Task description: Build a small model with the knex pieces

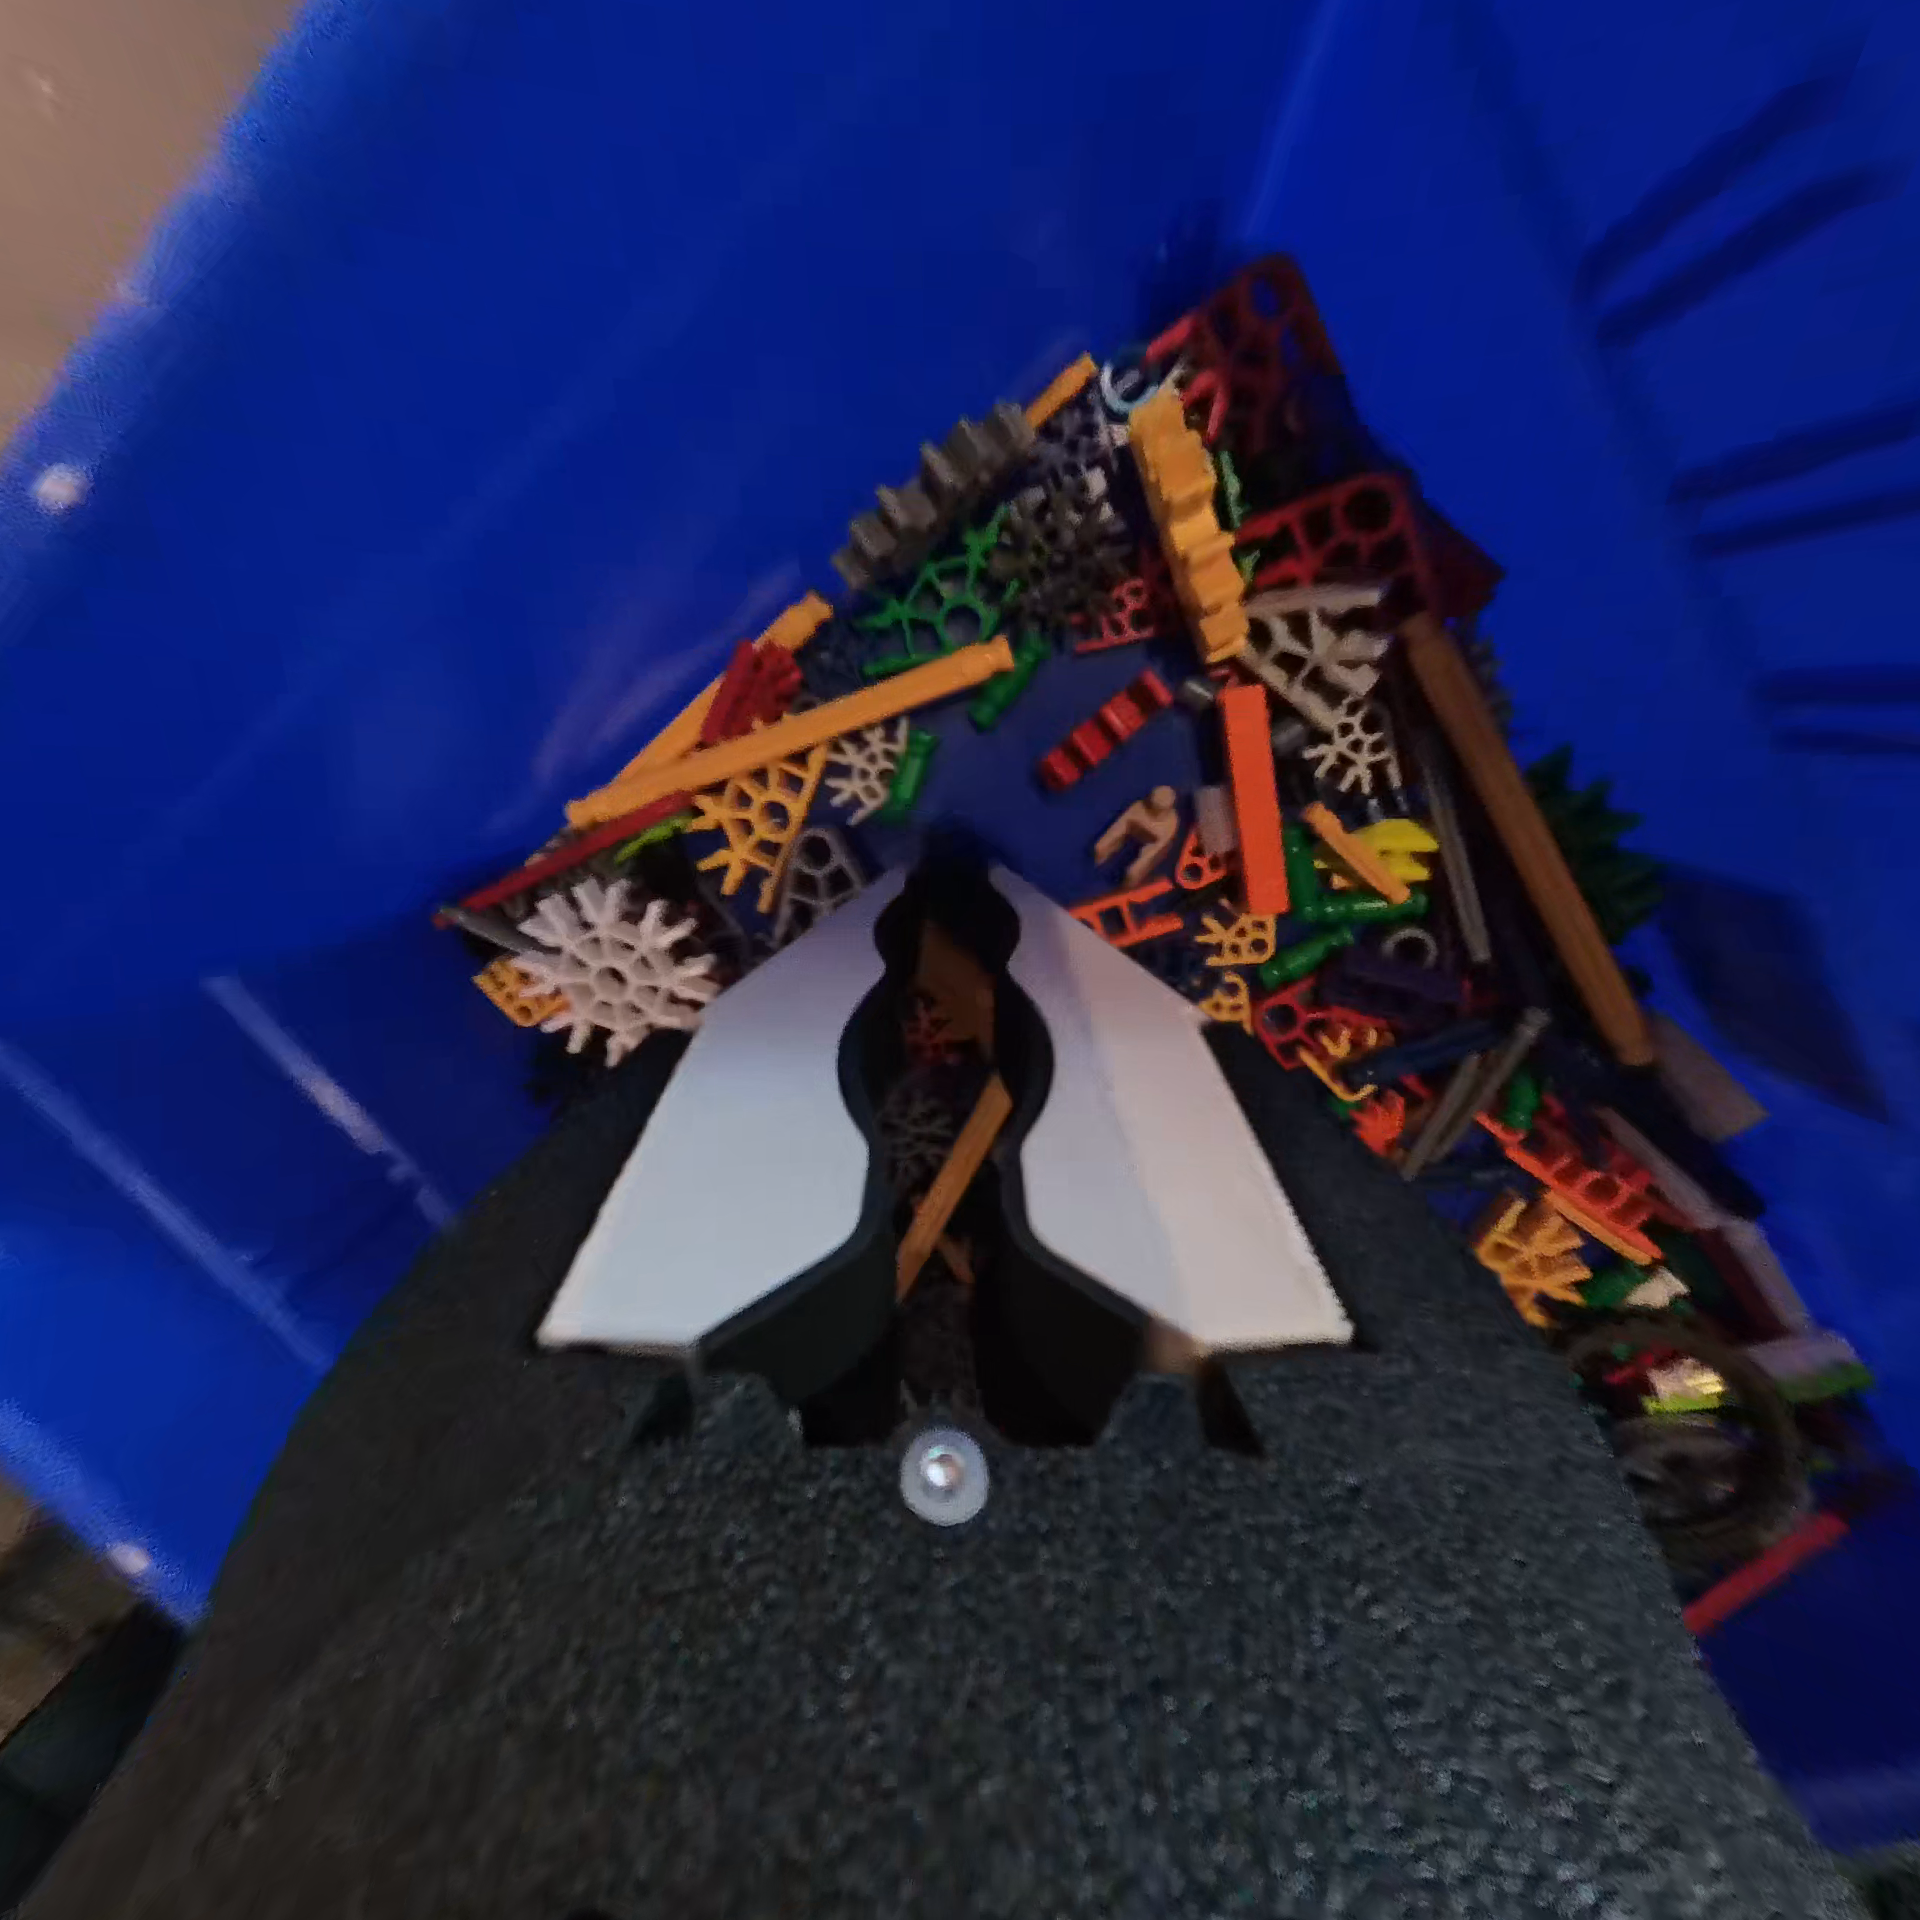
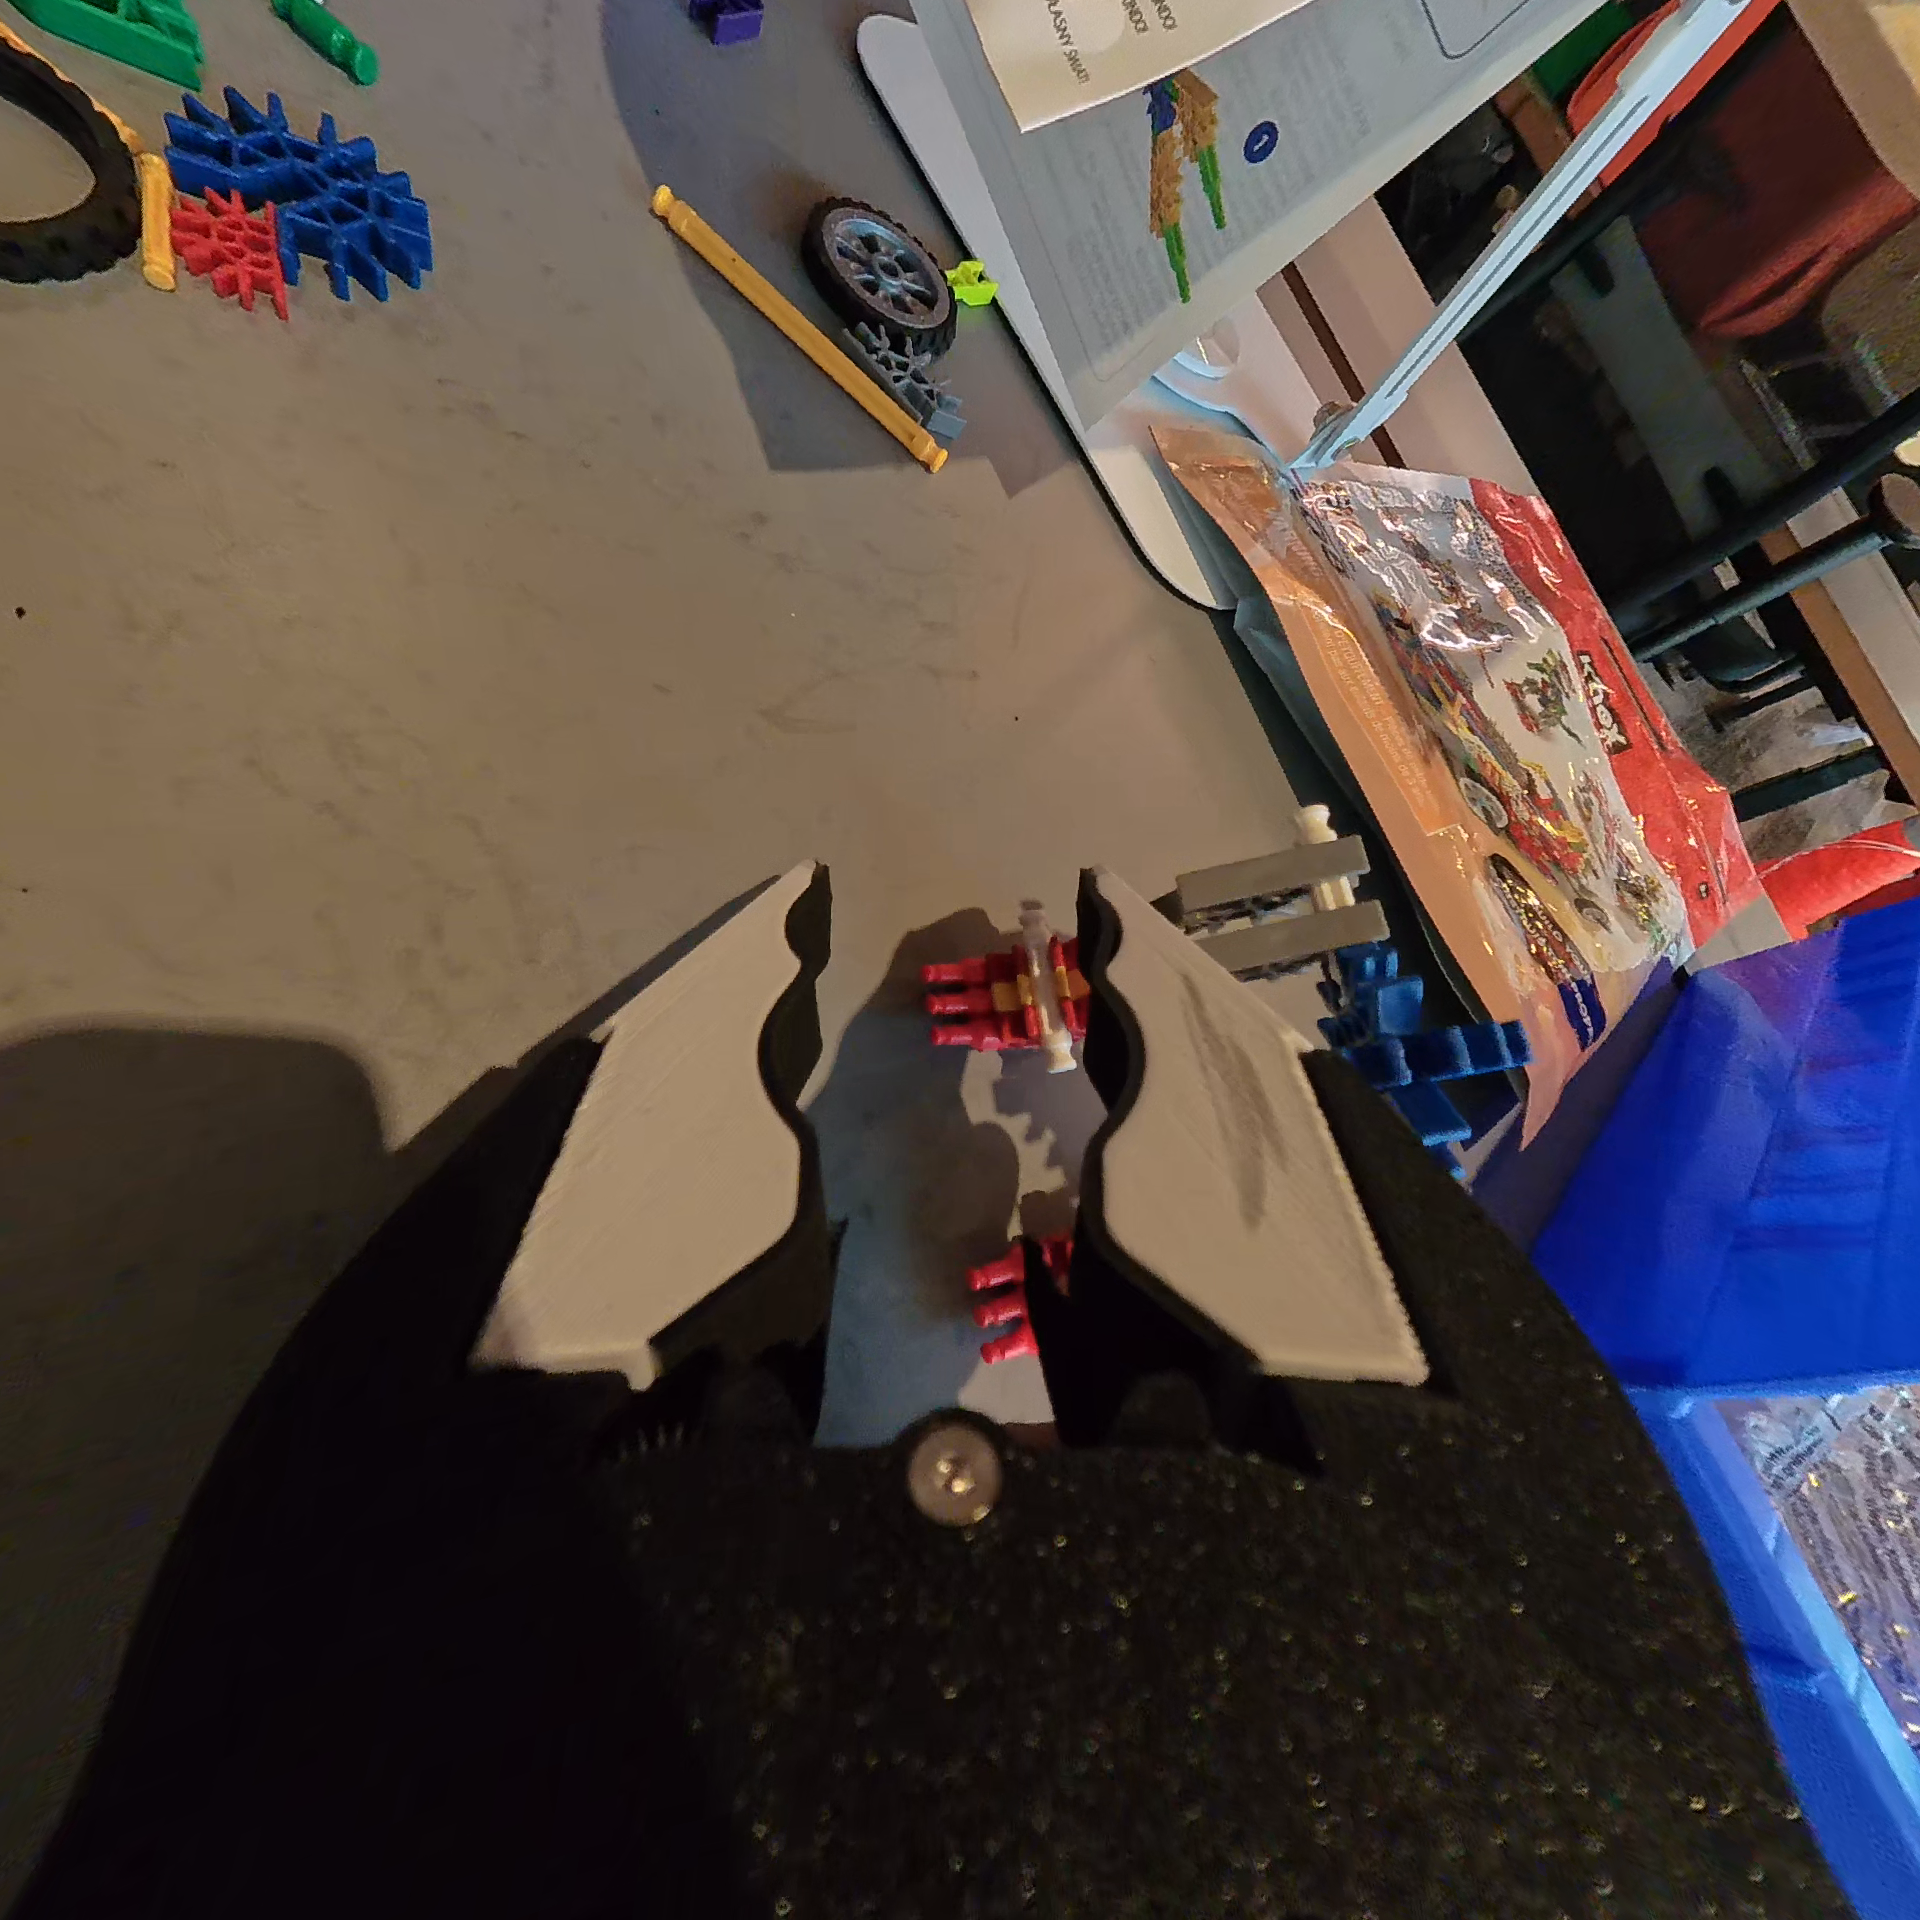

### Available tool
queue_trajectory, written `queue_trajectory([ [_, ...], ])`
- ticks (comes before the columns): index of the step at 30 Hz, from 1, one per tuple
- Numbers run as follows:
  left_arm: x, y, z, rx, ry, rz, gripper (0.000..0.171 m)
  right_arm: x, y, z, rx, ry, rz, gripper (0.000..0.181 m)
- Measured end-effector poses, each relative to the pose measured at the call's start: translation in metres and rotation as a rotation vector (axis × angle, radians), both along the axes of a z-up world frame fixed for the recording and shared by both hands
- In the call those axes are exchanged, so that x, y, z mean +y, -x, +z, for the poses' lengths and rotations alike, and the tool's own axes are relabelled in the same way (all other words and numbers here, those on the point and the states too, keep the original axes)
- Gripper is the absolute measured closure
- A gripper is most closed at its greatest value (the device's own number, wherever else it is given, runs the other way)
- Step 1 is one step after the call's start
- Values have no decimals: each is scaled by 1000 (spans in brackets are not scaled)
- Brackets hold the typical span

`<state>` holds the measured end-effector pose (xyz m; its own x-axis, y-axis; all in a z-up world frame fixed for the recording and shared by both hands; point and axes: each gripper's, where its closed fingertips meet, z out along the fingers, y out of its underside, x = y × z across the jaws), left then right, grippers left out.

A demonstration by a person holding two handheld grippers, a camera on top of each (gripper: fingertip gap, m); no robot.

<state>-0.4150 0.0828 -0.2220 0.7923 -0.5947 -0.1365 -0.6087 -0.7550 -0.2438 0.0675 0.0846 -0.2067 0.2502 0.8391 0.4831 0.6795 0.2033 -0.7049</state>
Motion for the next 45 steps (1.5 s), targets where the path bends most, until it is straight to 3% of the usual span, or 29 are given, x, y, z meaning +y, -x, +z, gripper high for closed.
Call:
queue_trajectory([
  [5, 33, -22, 24, -48, -204, -63, 161, 0, 0, 0, 0, 1, -1, 134],
  [12, 40, -27, 3, -128, -143, -23, 162, 0, 0, -1, -4, 2, -1, 134],
  [14, 37, -30, 2, -181, -119, 17, 171, 0, 0, -1, -7, 2, 0, 134],
  [20, 13, -19, 3, -177, -13, 51, 171, -1, 0, -2, -12, 3, 2, 134],
  [26, 18, -14, 13, -123, -101, 11, 159, -1, 0, -2, -13, 3, 2, 134],
  [29, 13, -17, 5, -124, -59, -4, 151, -1, 0, -1, -10, 5, 1, 134],
  [39, 19, -32, 4, -181, -75, -56, 142, -1, 0, -2, -12, 6, 3, 134],
  [45, 17, -34, -1, -270, -38, 6, 141, -1, -1, -2, -13, 6, 3, 134],
])
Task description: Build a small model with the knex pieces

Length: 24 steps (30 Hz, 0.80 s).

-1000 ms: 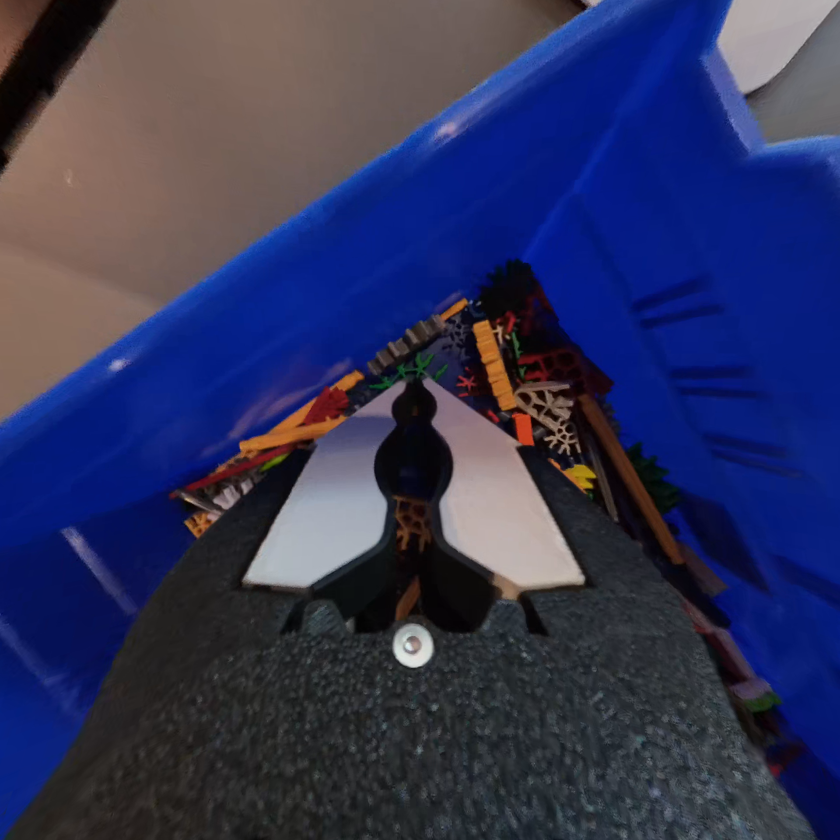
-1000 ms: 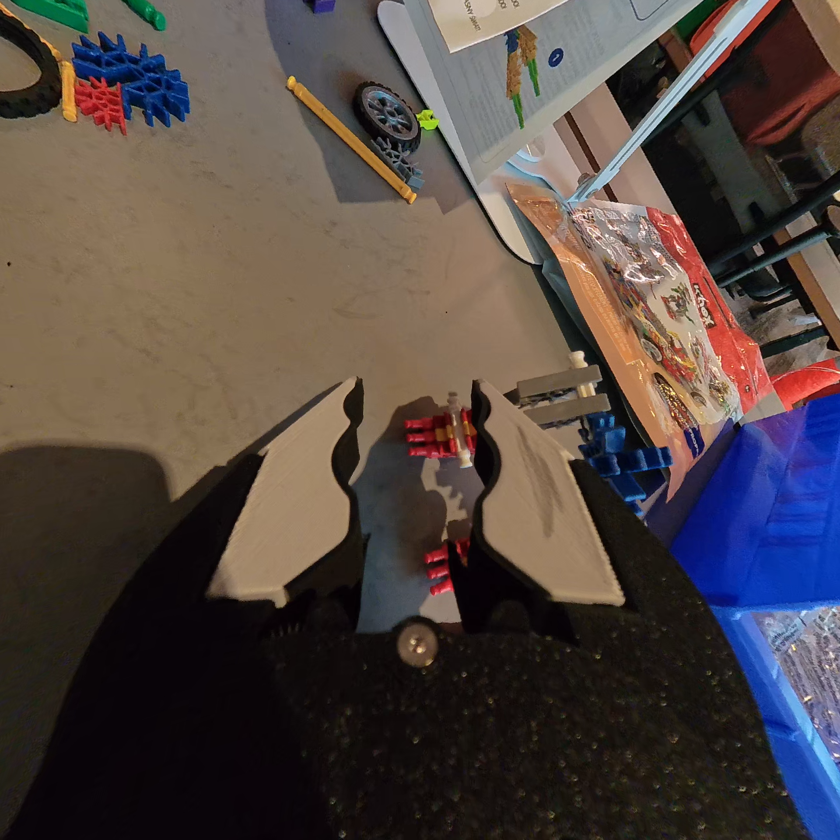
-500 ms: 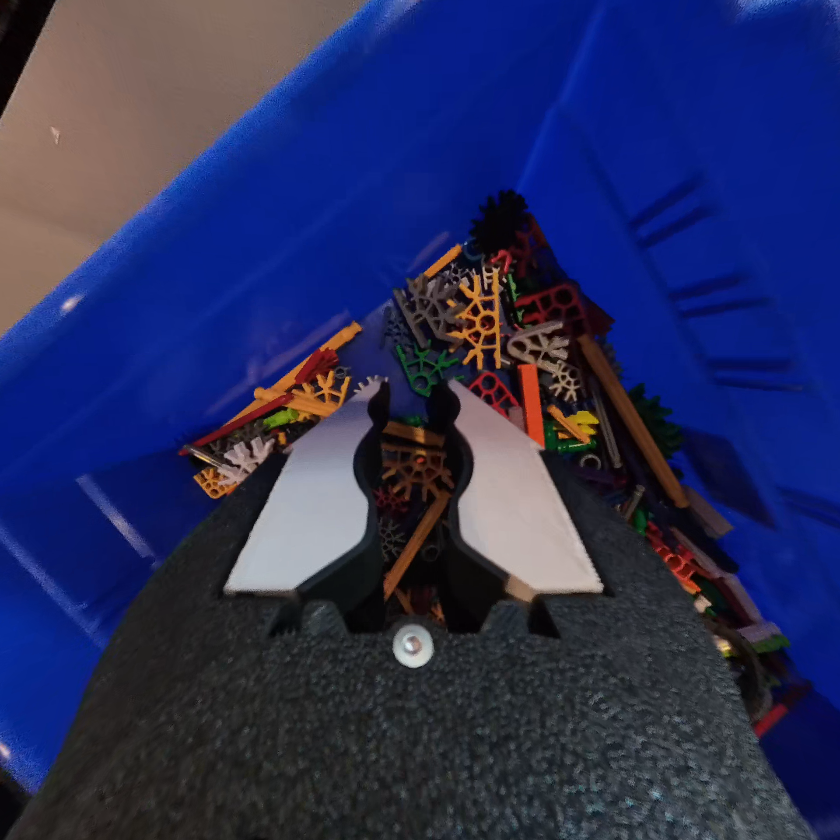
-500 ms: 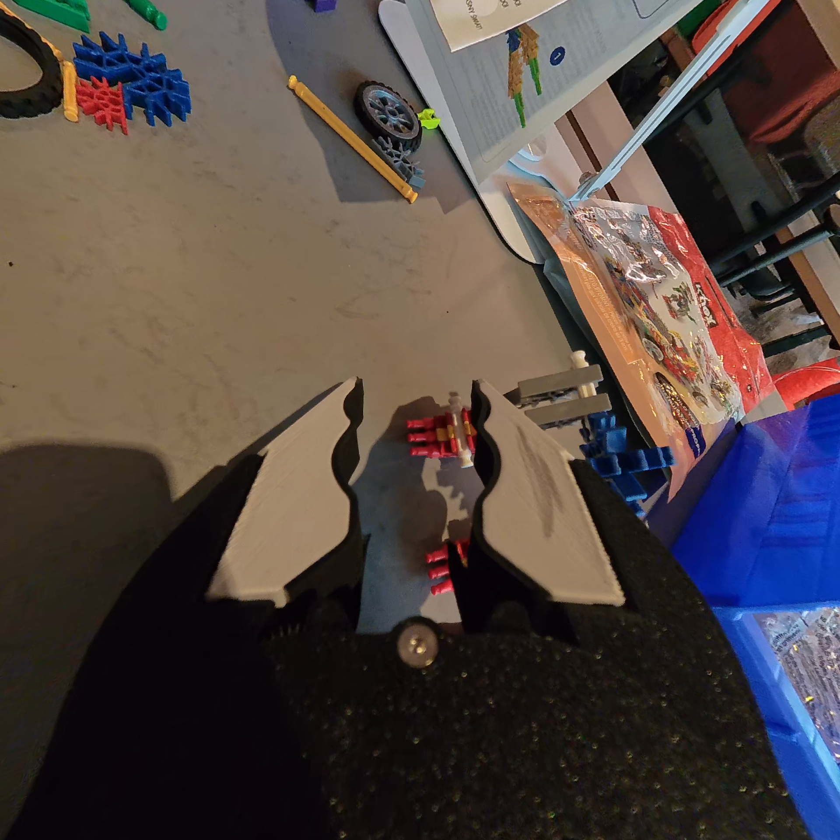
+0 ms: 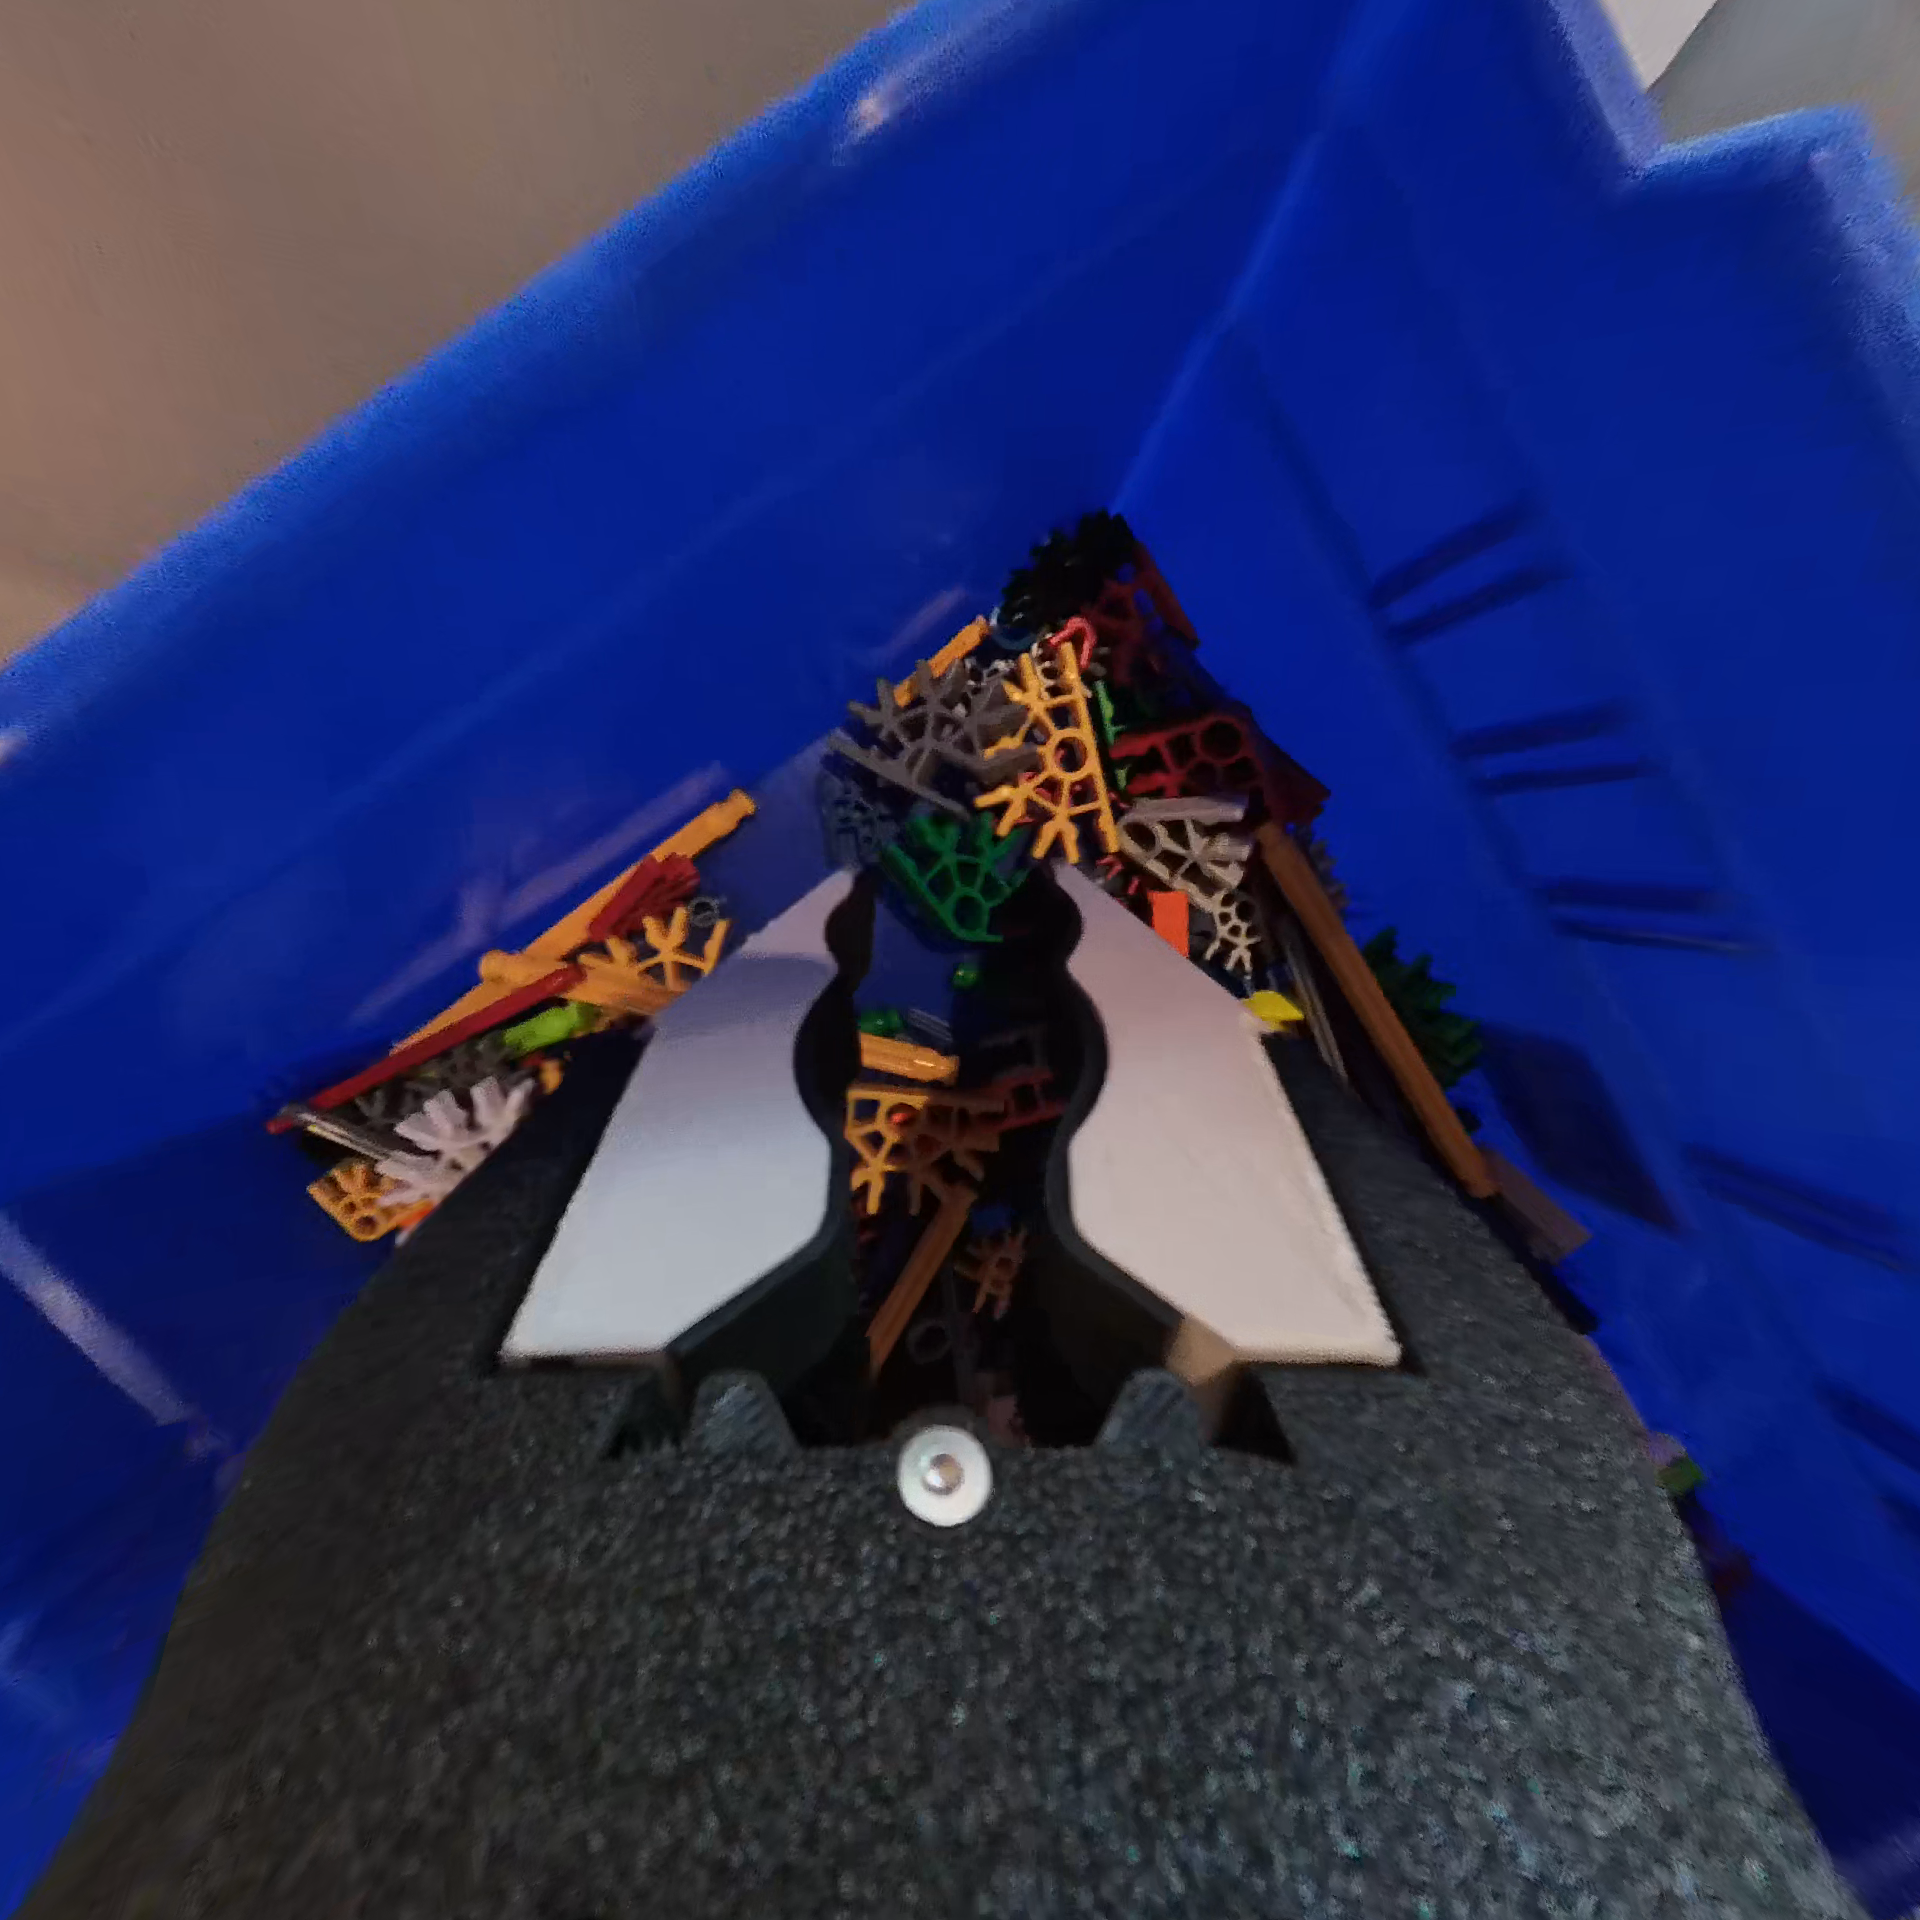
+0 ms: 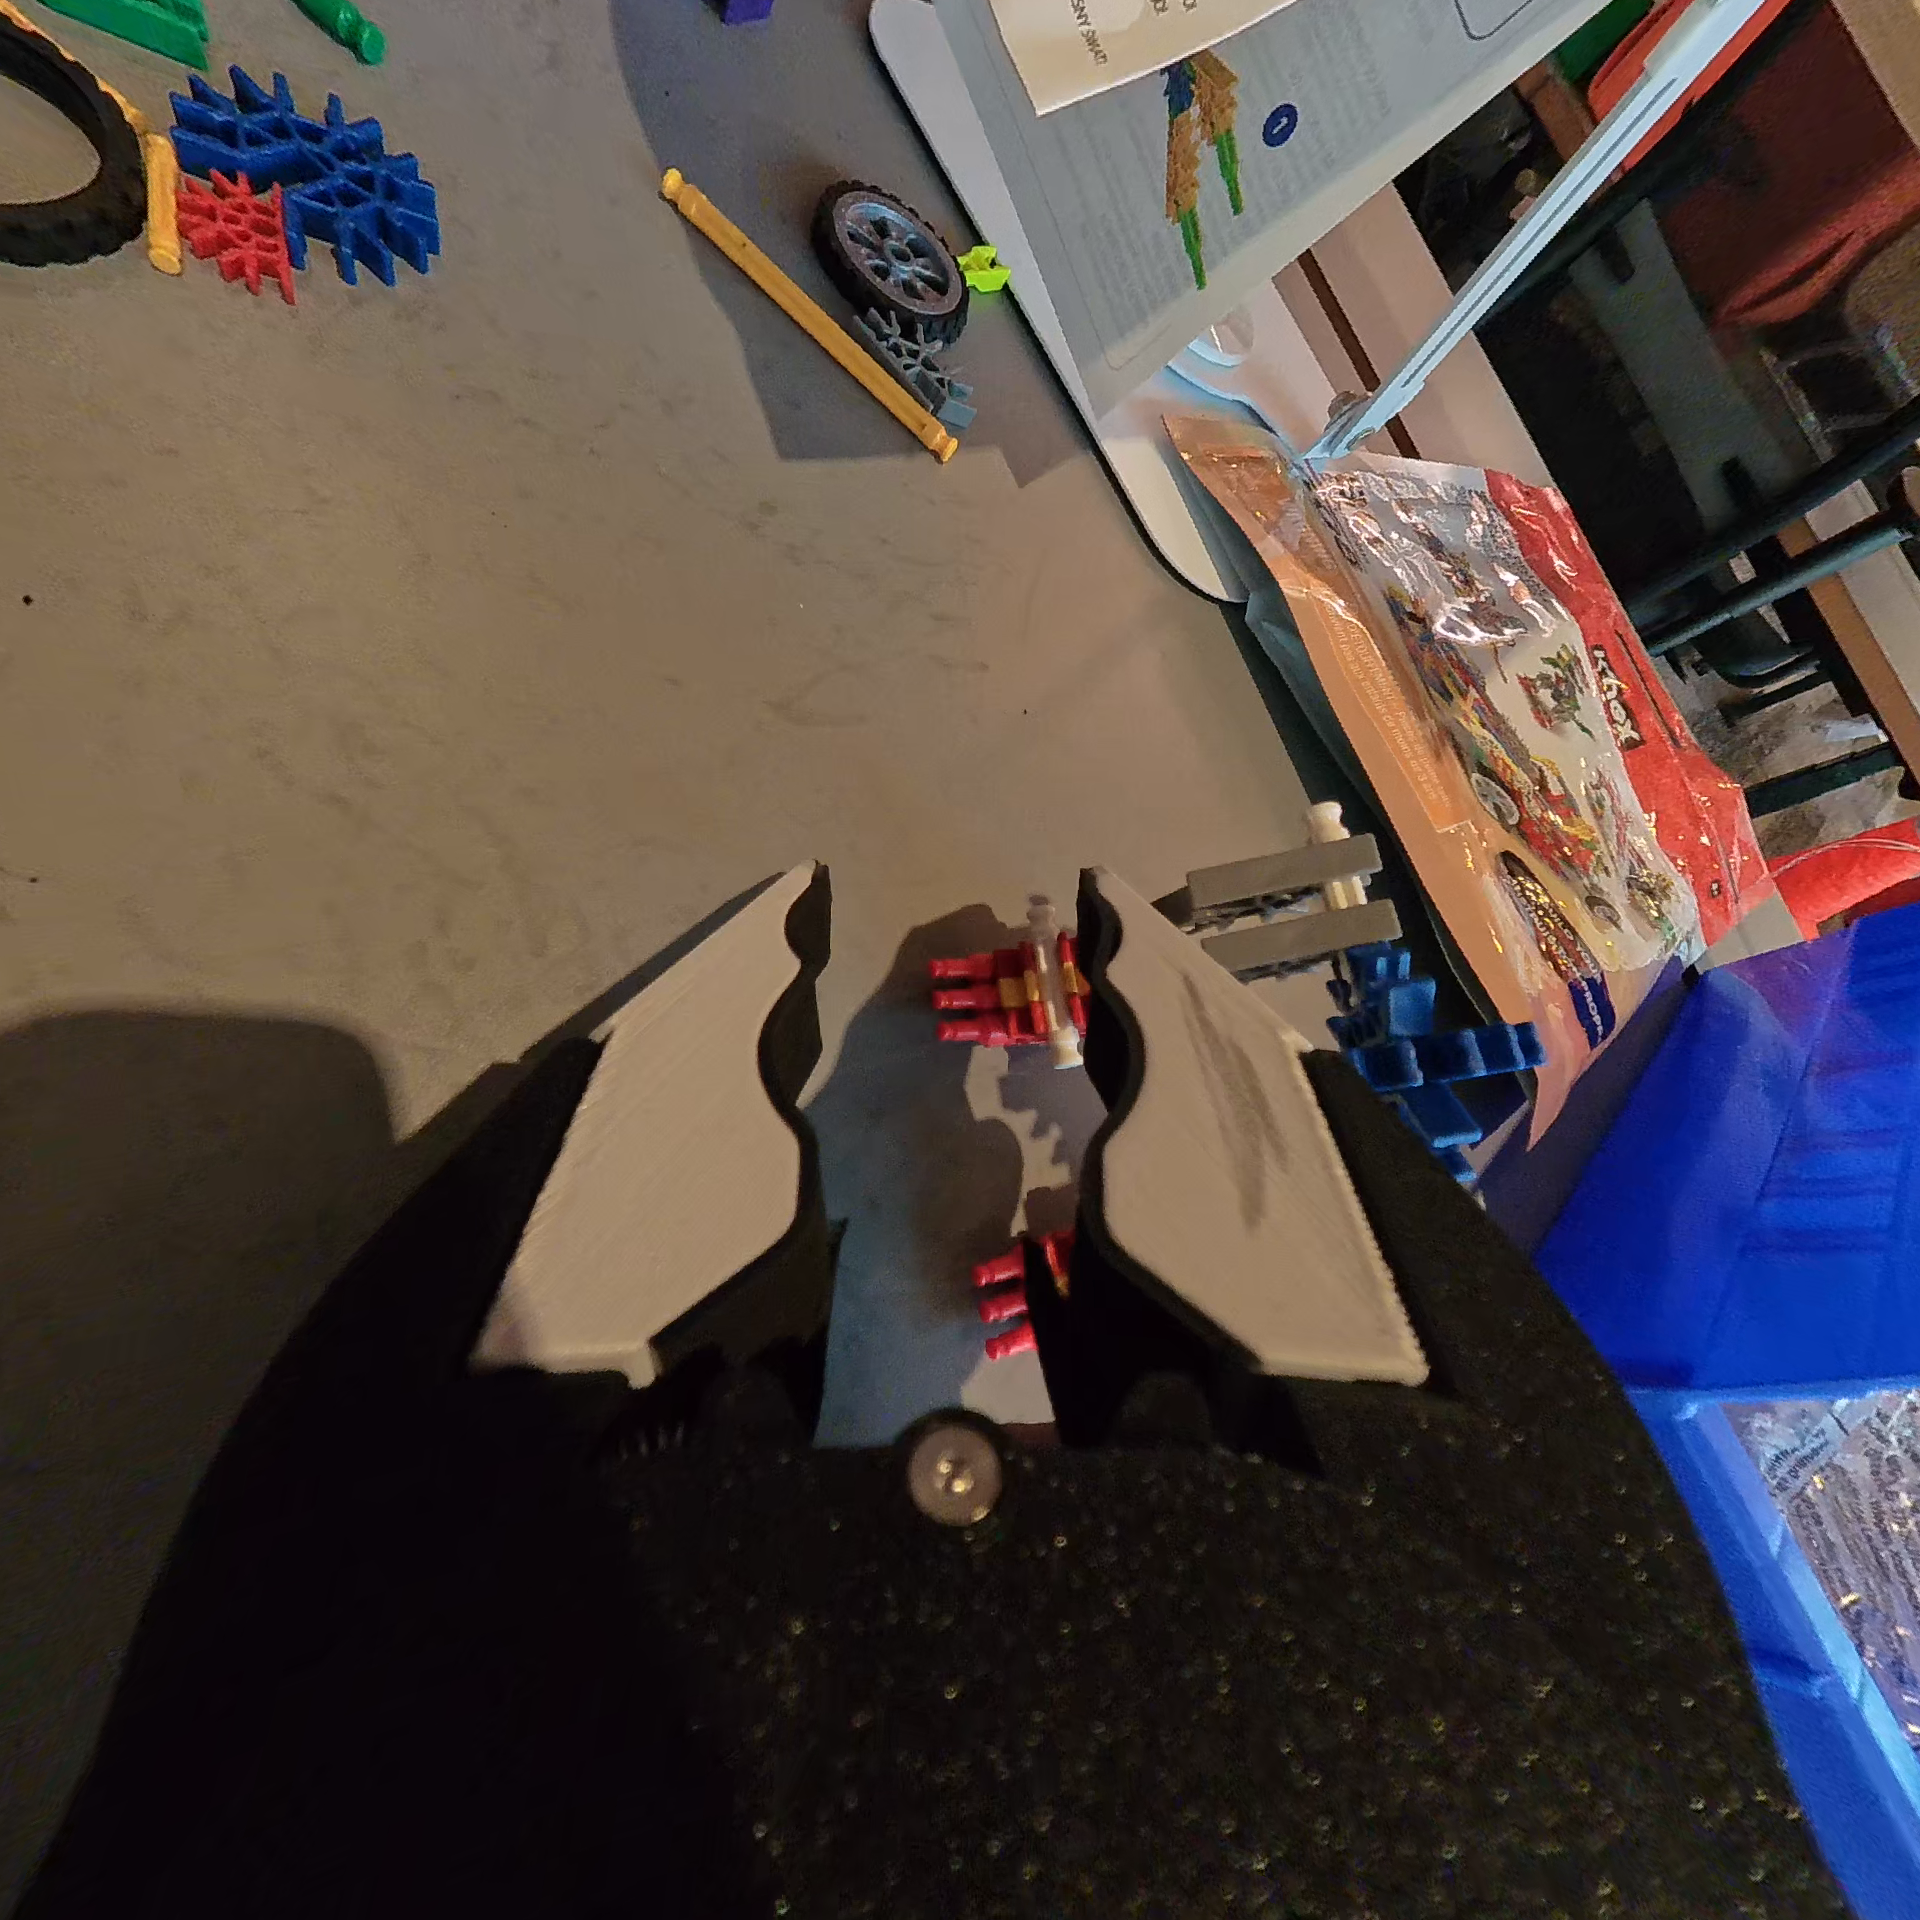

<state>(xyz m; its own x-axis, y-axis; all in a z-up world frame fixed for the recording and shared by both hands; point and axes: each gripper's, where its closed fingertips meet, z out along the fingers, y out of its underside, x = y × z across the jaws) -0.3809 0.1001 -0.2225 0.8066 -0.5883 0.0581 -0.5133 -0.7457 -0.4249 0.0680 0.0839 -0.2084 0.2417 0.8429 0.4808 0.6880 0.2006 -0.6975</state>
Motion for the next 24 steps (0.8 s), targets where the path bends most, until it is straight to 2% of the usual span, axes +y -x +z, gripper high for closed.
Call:
queue_trajectory([
  [7, -4, 1, -2, 6, -10, 29, 164, -1, 0, 0, -5, -1, 1, 134],
  [24, -5, 5, -1, 99, -64, 23, 166, -2, 0, 3, -3, -16, 4, 134],
])
